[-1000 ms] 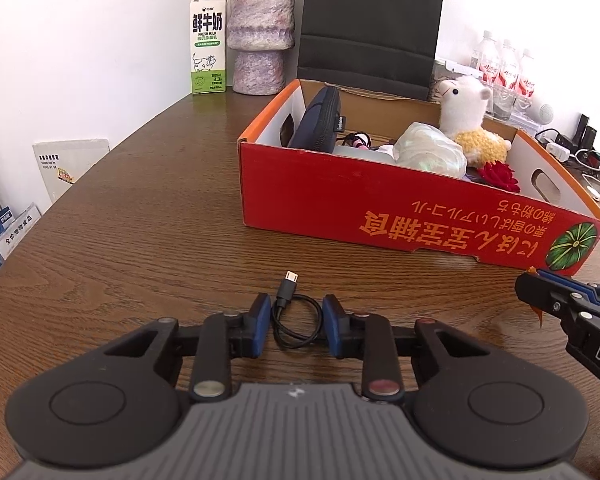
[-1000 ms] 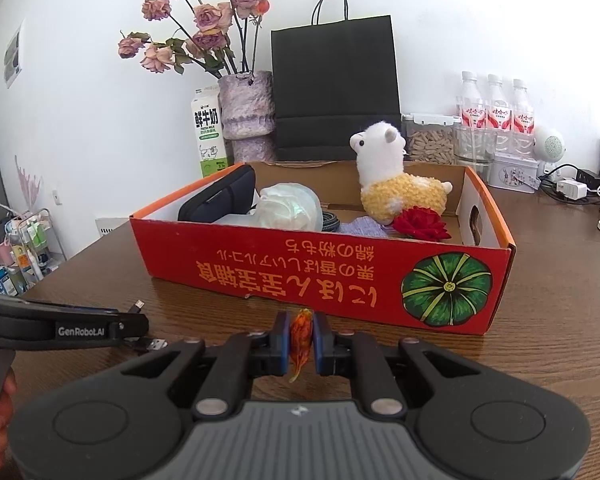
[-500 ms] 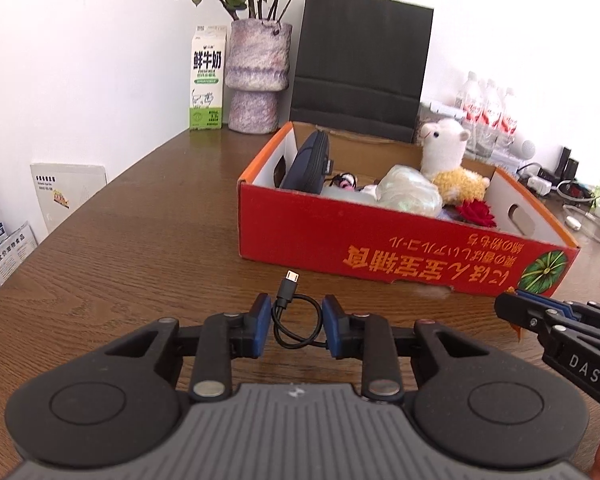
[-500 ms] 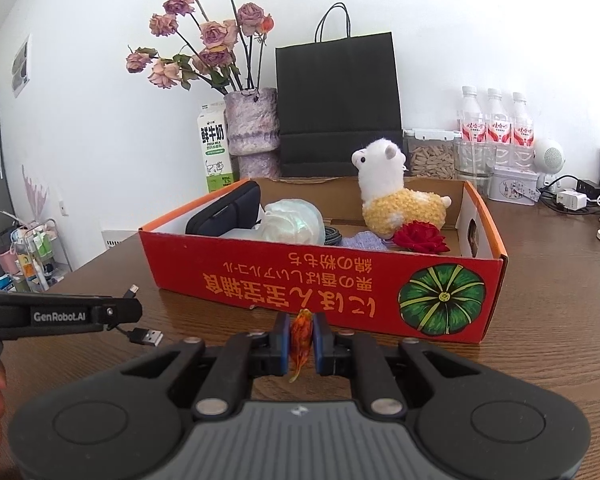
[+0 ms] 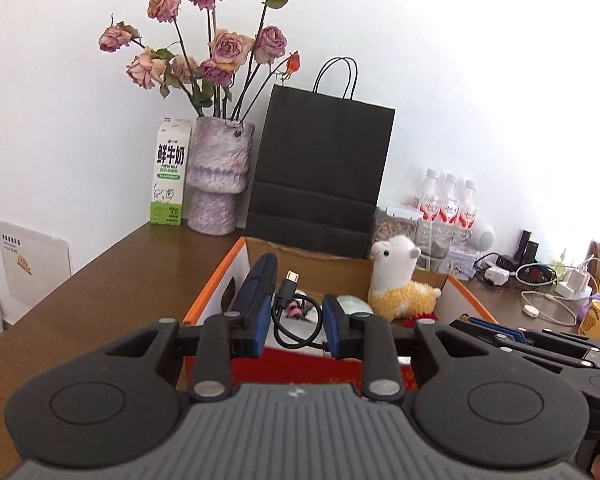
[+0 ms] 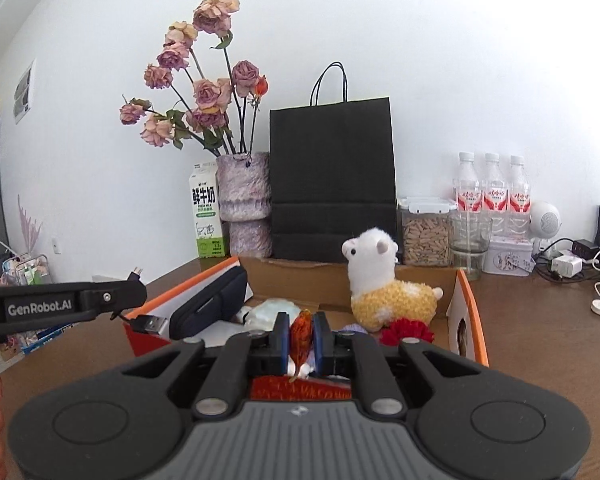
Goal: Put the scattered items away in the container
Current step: 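Carry the orange item and USB cable in both tools over the box, then open both tools to drop the orange item and USB cable into the box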
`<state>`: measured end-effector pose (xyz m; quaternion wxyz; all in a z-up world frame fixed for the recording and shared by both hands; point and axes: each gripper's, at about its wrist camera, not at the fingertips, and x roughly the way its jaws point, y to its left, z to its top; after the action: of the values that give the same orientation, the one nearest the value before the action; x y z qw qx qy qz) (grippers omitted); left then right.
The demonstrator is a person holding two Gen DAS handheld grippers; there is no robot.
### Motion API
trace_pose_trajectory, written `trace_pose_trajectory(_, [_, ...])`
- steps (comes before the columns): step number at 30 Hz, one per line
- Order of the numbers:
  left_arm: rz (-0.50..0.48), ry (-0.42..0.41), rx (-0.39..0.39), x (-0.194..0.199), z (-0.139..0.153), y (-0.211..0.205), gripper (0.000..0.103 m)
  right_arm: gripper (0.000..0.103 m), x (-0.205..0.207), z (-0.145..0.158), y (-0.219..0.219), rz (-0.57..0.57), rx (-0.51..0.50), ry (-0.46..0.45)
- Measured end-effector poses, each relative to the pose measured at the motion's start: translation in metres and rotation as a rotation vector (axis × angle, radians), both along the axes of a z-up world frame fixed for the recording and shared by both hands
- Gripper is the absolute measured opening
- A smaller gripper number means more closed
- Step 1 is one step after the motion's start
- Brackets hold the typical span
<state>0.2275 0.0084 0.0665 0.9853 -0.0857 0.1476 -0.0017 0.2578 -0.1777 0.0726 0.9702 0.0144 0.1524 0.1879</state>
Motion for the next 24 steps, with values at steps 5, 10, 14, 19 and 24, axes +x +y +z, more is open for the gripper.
trace_pose_trajectory(5, [0.010,-0.080,-0.019,0.044,-0.001,0.000,0.028,0.011,0.046,0.002,0.002,-0.040,0.038,-0.027])
trace_pose_trajectory(10, [-0.035,-0.058,0.003,0.090,-0.014,-0.001,0.028,0.011,0.074,-0.024,-0.005,-0.082,0.043,0.096])
trace_pose_trajectory(14, [-0.057,-0.044,0.042,0.093,-0.023,-0.003,0.028,0.011,0.079,-0.033,-0.003,-0.103,0.021,0.108])
trace_pose_trajectory(19, [-0.037,-0.036,0.053,0.088,-0.031,-0.004,0.048,0.025,0.071,-0.036,0.001,-0.108,-0.002,0.087])
trace_pose_trajectory(24, [0.052,-0.168,0.097,0.063,-0.028,-0.008,0.103,0.103,0.047,-0.028,0.000,-0.147,-0.003,-0.040])
